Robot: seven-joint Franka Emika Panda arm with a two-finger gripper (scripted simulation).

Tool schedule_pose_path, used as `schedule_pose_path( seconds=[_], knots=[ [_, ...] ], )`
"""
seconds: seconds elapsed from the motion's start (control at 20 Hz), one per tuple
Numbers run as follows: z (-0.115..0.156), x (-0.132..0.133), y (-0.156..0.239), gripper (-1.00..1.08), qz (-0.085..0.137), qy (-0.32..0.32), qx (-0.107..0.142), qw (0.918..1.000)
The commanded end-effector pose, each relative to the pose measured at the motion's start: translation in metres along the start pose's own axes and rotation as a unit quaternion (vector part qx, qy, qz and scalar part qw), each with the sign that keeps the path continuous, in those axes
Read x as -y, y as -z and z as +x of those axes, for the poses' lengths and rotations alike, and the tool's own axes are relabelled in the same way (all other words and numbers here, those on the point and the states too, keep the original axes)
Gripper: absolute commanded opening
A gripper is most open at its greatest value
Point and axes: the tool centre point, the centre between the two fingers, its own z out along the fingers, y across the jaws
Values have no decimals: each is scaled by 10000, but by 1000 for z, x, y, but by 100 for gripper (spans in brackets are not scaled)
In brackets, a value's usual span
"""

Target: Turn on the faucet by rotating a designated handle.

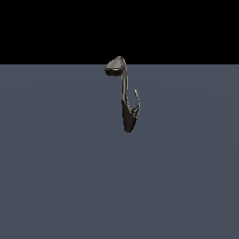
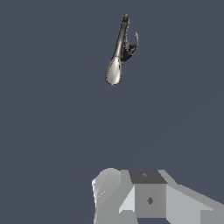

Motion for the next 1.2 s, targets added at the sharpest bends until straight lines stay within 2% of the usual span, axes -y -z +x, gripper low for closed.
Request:
schedule_pose_path(
  seconds=[0.0,0.4,0.75,1.15],
  knots=[
    [0,0,0,-100,0,0,0,10000],
    [4,-2,7,-100,164,-231,-63,9996],
    [7,-2,6,-100,200,-282,-57,9994],
    [30,2,1,-100,453,-641,39,9969]
  ],
)
